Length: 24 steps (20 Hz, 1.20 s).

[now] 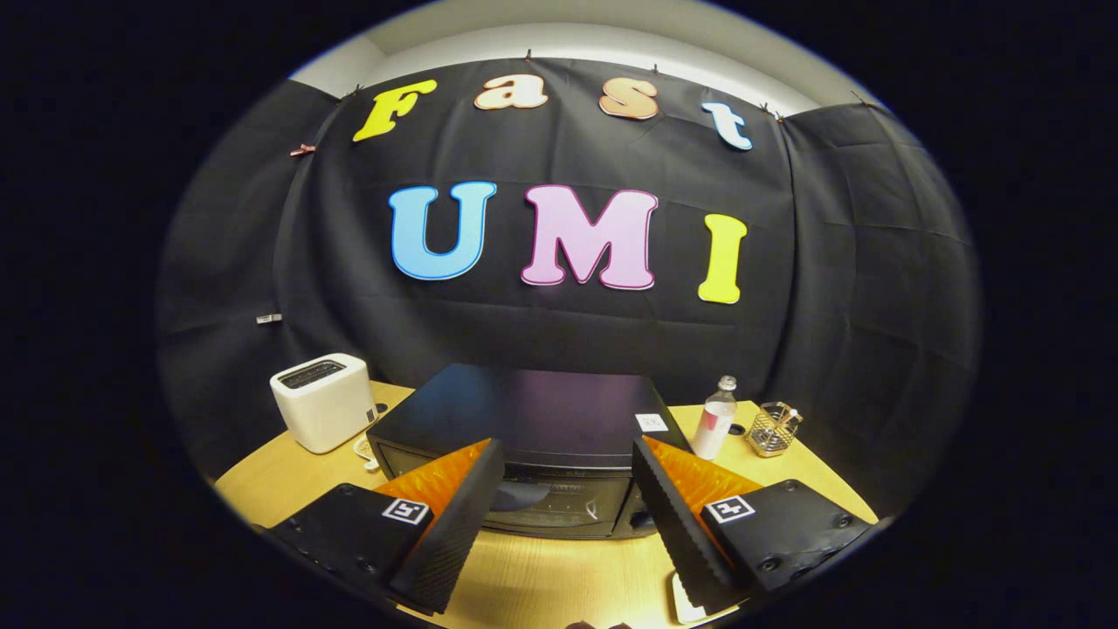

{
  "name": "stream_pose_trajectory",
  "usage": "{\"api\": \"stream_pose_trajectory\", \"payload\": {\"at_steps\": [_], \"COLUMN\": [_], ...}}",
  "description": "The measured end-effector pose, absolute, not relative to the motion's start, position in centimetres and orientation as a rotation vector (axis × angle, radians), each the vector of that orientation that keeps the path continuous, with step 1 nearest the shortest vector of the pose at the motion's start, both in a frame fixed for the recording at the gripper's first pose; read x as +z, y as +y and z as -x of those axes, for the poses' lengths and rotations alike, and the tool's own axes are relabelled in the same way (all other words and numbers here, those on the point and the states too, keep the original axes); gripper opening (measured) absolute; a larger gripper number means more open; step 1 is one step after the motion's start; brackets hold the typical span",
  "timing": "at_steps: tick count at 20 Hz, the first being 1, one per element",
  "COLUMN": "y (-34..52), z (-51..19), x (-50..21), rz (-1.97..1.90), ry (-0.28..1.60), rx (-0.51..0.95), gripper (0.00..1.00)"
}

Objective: Open the toaster oven, put the food inside, and close the toaster oven door.

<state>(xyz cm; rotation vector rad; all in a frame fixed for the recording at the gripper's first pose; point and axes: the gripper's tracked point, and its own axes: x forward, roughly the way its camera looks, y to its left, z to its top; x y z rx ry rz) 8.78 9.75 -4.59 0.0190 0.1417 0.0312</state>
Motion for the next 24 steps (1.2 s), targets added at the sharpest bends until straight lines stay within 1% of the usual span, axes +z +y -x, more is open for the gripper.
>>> {"api": "stream_pose_trajectory", "payload": {"at_steps": [8, 12, 13, 17, 24], "y": [13.8, 15.3, 15.4, 15.3, 15.5], "z": [-11.8, -12.7, -13.1, -13.9, -11.6], "x": [-9.1, -10.8, -10.5, -11.3, -11.7], "rz": [-0.065, -0.042, -0.047, -0.088, -0.097], "ry": [0.241, 0.261, 0.240, 0.266, 0.283], "rx": [0.044, 0.047, 0.042, 0.013, 0.057], "gripper": [0.98, 0.98, 0.98, 0.99, 0.98]}}
